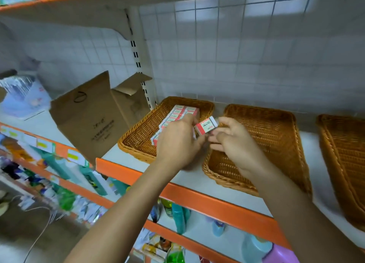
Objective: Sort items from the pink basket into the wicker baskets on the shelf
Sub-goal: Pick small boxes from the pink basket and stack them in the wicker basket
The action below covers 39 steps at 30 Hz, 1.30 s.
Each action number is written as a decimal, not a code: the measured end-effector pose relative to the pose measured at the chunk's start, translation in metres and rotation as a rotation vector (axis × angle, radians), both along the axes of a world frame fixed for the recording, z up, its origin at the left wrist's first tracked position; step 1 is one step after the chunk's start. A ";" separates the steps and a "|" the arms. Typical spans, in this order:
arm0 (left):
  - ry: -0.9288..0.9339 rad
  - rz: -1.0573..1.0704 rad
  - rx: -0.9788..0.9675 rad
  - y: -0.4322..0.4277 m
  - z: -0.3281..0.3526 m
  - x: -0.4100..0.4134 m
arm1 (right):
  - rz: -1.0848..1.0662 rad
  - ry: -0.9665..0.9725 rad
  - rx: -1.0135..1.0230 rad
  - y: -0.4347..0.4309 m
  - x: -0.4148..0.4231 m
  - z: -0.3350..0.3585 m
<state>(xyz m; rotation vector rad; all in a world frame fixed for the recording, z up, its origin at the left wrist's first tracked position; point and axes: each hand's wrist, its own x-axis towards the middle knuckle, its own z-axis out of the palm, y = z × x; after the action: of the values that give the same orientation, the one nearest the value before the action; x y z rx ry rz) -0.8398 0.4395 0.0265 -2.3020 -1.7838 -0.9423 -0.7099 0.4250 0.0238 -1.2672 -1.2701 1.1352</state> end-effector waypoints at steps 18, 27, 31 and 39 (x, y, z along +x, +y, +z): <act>0.171 -0.393 -0.075 0.090 -0.007 -0.092 | -0.238 -0.481 0.120 0.068 -0.090 -0.017; -0.009 -0.385 -0.360 0.114 -0.022 -0.114 | -0.309 -0.924 0.031 0.070 -0.102 -0.020; -0.067 -0.364 -0.372 0.119 -0.026 -0.117 | -0.276 -0.891 0.057 0.071 -0.107 -0.016; -0.154 -0.358 -0.327 0.118 -0.029 -0.121 | -0.284 -1.054 0.067 0.071 -0.112 -0.026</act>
<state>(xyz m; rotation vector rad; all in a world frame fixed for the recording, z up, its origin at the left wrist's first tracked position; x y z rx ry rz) -0.9604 0.5577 -0.0029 -2.9006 -1.7222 -0.9550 -0.8218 0.4956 -0.0026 -2.0152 -1.7429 0.1514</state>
